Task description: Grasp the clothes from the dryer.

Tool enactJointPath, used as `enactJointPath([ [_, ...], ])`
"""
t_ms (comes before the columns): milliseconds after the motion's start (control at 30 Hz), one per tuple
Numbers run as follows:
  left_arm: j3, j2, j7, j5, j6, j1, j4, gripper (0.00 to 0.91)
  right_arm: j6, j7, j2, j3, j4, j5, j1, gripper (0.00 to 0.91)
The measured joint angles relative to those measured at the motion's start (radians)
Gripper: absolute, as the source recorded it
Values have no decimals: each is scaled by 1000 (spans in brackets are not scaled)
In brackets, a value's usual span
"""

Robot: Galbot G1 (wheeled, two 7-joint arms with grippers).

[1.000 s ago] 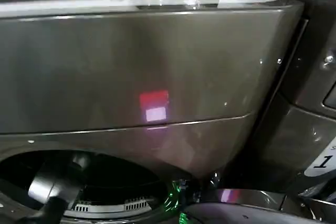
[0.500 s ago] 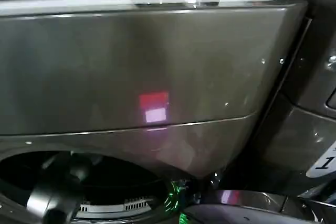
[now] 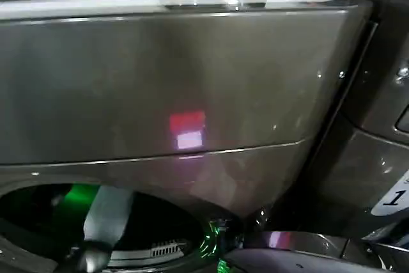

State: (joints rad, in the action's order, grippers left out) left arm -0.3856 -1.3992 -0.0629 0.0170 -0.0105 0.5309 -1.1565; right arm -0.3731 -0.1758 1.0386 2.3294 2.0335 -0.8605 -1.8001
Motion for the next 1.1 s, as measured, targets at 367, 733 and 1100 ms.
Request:
enactJointPath([
  [367, -83, -42, 178, 107, 78, 215, -256, 0, 35, 13, 4, 11, -1, 6, -5, 907],
  [733, -97, -42, 218, 134, 86, 286, -347, 0, 49, 18, 13, 25, 4, -2, -9, 907],
  [1100, -97, -40, 225, 140, 88, 301, -369, 0, 34, 13, 16, 44, 8, -1, -11, 907],
])
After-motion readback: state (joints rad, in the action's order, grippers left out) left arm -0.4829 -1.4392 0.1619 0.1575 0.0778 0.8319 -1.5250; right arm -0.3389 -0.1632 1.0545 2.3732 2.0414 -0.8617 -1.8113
